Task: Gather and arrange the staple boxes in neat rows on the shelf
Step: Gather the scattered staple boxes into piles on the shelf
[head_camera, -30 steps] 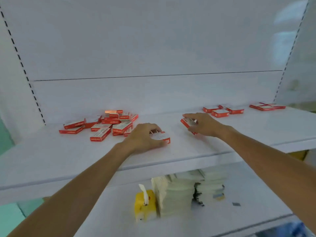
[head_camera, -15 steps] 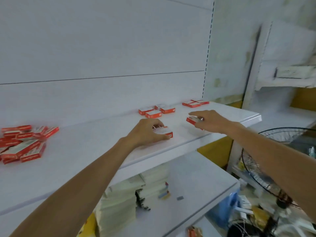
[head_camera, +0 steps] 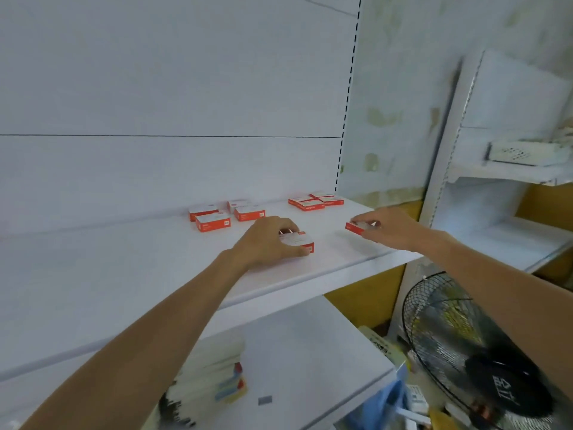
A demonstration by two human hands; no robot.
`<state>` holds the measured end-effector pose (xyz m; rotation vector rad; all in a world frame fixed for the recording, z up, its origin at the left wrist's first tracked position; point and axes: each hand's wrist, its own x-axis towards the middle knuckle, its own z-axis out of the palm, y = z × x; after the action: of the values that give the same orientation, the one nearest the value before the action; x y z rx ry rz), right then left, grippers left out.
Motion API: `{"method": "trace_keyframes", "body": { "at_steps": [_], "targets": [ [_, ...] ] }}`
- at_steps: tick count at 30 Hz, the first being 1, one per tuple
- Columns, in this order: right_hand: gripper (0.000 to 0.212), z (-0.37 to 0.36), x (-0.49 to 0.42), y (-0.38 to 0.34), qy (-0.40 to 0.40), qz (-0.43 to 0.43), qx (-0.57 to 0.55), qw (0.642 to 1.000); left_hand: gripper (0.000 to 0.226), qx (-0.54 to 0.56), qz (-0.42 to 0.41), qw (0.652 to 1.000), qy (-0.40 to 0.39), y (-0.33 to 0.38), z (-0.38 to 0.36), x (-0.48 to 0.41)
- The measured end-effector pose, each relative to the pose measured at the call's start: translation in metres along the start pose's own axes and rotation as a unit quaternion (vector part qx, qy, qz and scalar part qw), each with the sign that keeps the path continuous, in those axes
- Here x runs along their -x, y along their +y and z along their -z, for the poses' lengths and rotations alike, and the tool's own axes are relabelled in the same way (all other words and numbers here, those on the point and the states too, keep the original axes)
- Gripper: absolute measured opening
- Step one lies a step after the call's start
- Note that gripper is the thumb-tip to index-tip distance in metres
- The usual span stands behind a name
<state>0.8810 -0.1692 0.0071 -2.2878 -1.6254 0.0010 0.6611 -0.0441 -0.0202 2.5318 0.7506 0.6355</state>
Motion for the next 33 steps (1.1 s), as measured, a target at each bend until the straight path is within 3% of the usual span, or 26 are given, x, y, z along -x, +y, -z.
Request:
{"method": "trace_keyframes", "body": {
  "at_steps": [13,19,27,33],
  "targets": [
    [0.039,-0.023,-0.095,0.011,-0.013,0.053,-0.025,0.998,0.053,-0.037,0.066,0.997,0.023,-0.034,0.008,-0.047],
    [0.041,-0.043,-0.151,0.016,-0.044,0.121,-0.019,0.992,0.043,-0.044,0.108,0.989,0.094,-0.05,0.012,-0.059],
    [0.024,-0.045,-0.182,0.023,-0.047,0.167,-0.009,0.985,0.052,-0.138,0.16,0.973,0.09,-0.051,-0.002,-0.072],
    [0.024,-0.046,-0.188,0.015,-0.021,0.22,-0.031,0.975,0.045,-0.13,0.177,0.97,0.109,-0.043,0.0,-0.068]
  ]
}}
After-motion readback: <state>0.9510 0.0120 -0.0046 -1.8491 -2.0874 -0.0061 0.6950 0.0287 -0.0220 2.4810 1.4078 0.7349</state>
